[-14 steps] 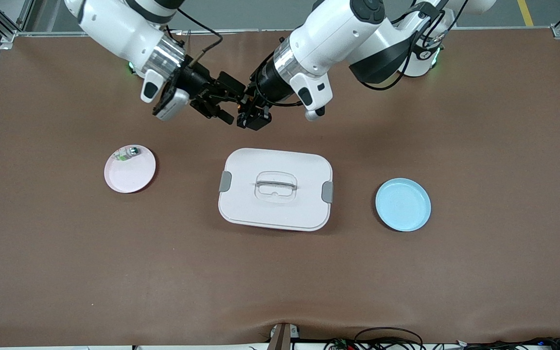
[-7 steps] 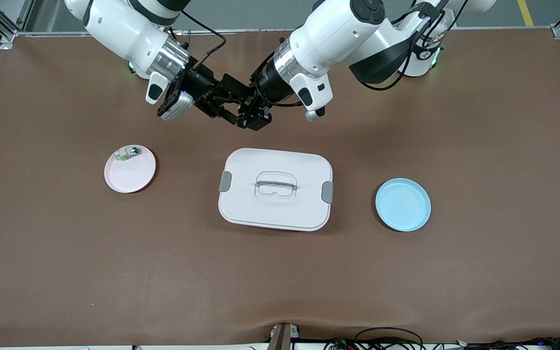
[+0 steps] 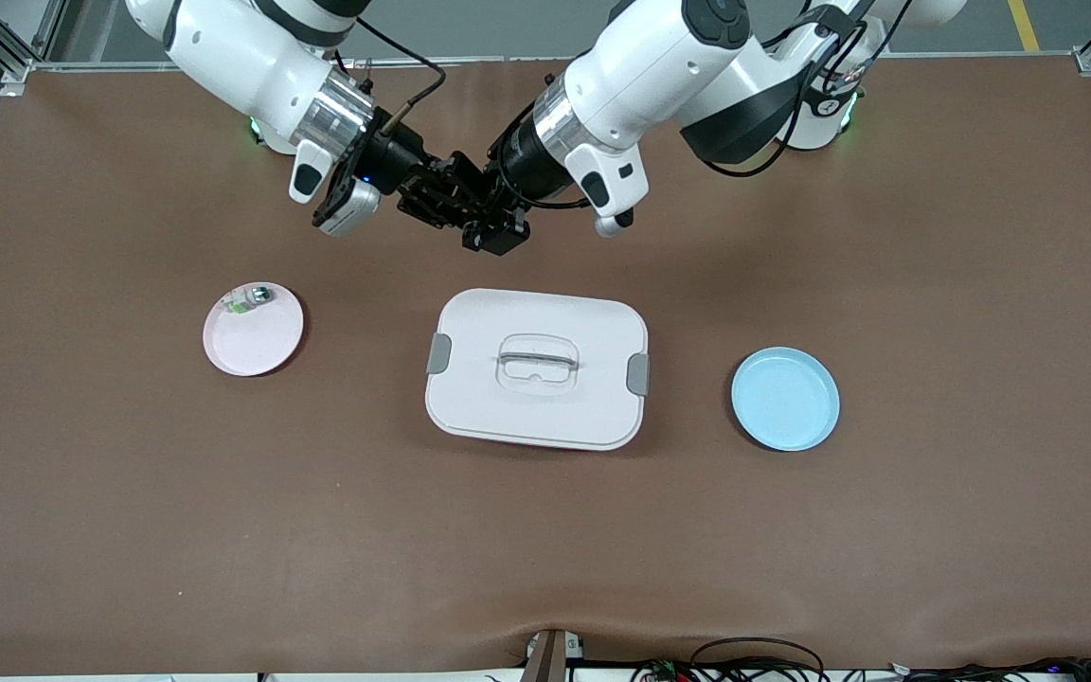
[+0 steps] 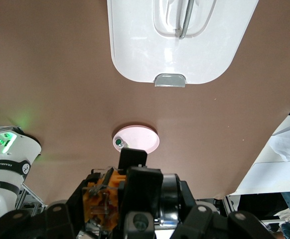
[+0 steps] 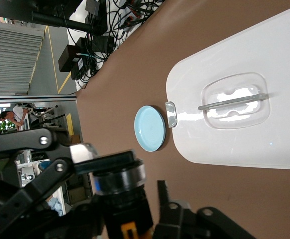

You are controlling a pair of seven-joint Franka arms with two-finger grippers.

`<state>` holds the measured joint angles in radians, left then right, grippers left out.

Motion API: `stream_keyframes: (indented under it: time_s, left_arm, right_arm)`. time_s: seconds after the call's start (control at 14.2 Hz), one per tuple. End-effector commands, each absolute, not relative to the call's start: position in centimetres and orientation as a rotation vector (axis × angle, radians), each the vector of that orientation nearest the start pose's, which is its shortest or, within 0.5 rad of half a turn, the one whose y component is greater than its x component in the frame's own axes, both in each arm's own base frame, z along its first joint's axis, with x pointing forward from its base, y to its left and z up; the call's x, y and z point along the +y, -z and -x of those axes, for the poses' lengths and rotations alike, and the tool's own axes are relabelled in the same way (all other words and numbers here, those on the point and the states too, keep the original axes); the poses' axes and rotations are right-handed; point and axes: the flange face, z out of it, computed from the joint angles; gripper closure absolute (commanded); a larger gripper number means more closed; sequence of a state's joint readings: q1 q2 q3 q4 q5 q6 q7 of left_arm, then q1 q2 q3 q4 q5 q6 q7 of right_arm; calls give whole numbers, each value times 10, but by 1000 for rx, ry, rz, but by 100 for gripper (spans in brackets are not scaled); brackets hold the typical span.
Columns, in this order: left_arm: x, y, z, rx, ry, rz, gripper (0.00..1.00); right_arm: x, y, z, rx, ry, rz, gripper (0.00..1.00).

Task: Transfer orange switch to right arm and place
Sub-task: 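Close the right gripper on the switch's black end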

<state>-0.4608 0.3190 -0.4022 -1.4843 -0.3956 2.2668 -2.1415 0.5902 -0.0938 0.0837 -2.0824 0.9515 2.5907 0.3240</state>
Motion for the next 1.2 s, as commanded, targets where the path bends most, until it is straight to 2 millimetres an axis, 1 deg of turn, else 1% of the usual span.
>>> stream_keyframes:
  time_s: [0.0, 0.07, 0.14, 0.21, 0.28, 0.35, 0.42, 0.49, 0.56, 0.64, 0.71, 0.92, 1.13]
  left_arm:
    - [-503, -568, -472, 1776, 568, -1858, 71]
    - [-503, -568, -472, 1776, 568, -1858, 71]
    - [-503, -568, -472, 1776, 568, -1858, 70]
    - [-503, -568, -472, 1776, 568, -1858, 65]
    - [-503, -568, -472, 1774, 568, -1859, 63]
    - [-503, -568, -472, 1774, 568, -1859, 59]
    - [-503, -568, -472, 1774, 568, -1859, 59]
    - [-503, -568, -472, 1774, 568, -1859, 52]
    - [-503, -569, -473, 1774, 567, -1856, 39]
    - [-503, -569, -473, 1773, 567, -1858, 23]
    - [-503, -569, -473, 1774, 567, -1856, 0]
    - [-503, -569, -473, 1776, 568, -1855, 0]
    - [-500, -570, -474, 1778, 565, -1855, 0]
  right_arm:
    - [351, -532, -456, 419, 119, 2211, 88]
    - [352, -535, -457, 427, 116, 2205, 100]
    - [354, -536, -457, 435, 96, 2203, 100]
    - [355, -539, -457, 434, 82, 2199, 100]
    - [355, -539, -458, 438, 74, 2200, 100]
    - [357, -537, -458, 442, 69, 2201, 100]
    - [357, -538, -459, 440, 71, 2199, 100]
    - [358, -538, -459, 440, 70, 2199, 100]
    - [358, -535, -460, 443, 66, 2203, 100]
    - [359, -534, -461, 444, 64, 2204, 100]
    - [360, -532, -462, 446, 62, 2206, 100]
    - [362, -528, -463, 447, 57, 2210, 100]
    - [364, -515, -467, 447, 50, 2233, 100]
